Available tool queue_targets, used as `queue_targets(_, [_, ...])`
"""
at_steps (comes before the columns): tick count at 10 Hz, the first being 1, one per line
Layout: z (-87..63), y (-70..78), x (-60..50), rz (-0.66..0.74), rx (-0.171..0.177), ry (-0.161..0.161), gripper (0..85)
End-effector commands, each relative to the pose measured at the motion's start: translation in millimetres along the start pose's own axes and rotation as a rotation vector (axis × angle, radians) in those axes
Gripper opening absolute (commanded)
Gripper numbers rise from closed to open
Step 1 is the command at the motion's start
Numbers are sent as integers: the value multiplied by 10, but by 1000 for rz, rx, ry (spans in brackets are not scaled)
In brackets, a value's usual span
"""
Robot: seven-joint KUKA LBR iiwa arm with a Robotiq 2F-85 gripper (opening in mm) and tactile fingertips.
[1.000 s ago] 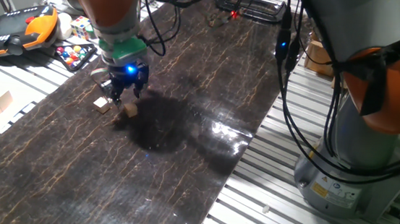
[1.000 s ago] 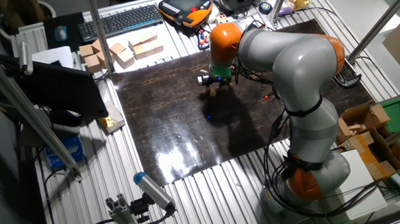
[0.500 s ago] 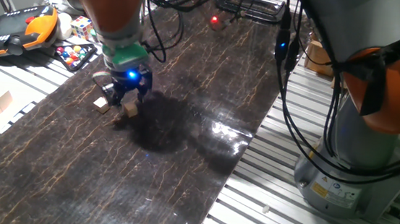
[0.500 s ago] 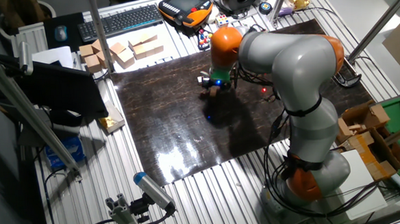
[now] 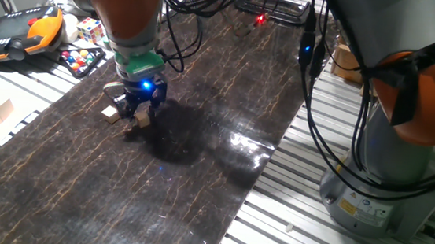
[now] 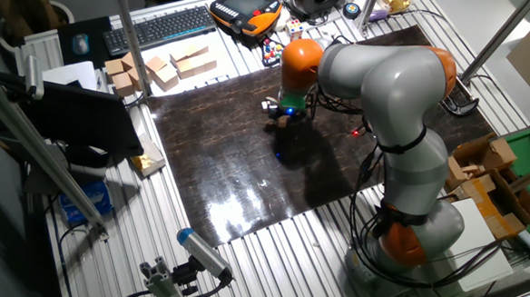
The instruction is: Stack the blocks into a pyramid shape
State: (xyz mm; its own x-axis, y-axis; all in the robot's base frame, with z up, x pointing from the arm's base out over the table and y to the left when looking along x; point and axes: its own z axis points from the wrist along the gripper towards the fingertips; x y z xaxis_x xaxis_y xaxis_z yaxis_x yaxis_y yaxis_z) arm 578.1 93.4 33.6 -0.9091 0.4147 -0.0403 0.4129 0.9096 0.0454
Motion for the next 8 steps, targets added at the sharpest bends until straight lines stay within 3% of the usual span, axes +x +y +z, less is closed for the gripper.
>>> queue_targets(1, [4, 1, -1, -1, 0, 0, 403])
queue_targets(2, [4, 1, -1, -2, 0, 0, 343])
queue_targets(4, [-24, 10, -23, -2, -4, -8, 7])
queue_targets(8, [-279, 58, -186, 5, 4, -29, 7])
